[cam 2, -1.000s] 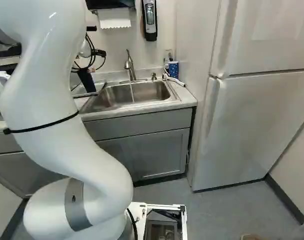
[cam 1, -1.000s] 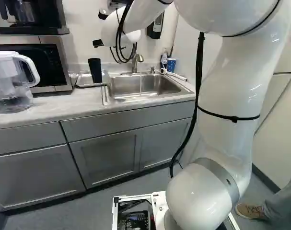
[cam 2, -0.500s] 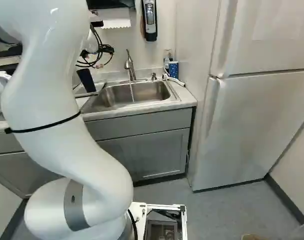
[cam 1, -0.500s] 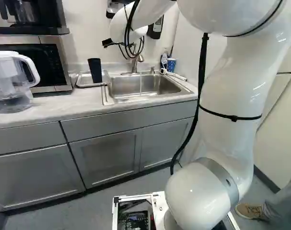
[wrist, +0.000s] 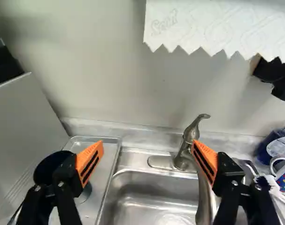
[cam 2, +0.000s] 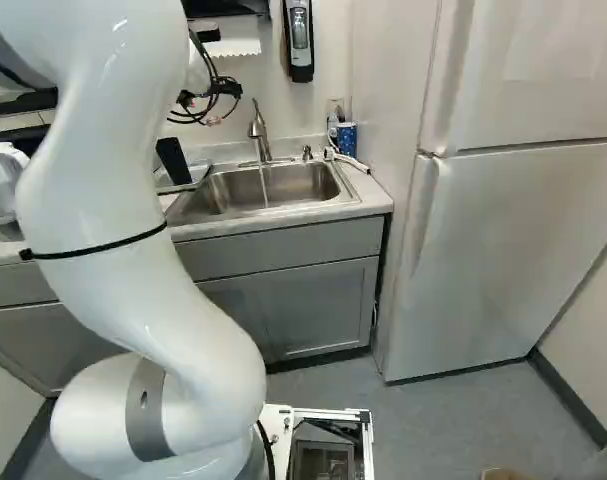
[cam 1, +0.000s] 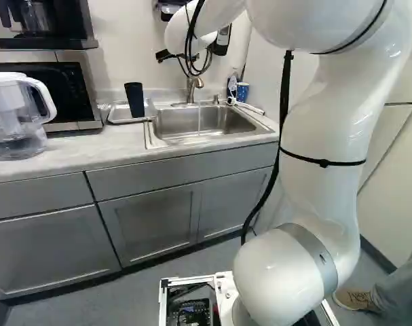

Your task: Rinse the cup and place it in the tray

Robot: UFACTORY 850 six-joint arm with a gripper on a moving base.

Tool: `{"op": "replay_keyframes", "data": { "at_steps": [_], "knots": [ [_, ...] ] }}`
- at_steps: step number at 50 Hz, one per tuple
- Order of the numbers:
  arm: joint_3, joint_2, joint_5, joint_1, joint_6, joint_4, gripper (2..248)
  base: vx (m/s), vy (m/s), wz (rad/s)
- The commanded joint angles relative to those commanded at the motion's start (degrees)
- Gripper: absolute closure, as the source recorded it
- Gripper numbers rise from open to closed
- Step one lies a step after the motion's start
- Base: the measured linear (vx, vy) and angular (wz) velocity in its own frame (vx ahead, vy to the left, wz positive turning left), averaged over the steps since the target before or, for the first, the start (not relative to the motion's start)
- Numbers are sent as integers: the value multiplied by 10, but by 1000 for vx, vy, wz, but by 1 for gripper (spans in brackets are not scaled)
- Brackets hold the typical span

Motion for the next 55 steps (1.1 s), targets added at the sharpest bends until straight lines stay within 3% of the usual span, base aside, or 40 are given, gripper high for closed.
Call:
{"op": "replay_keyframes", "data": {
  "at_steps": [55],
  "knots": [
    [-140,-96,0,-43,0,0,3,0,0,0]
  ]
}}
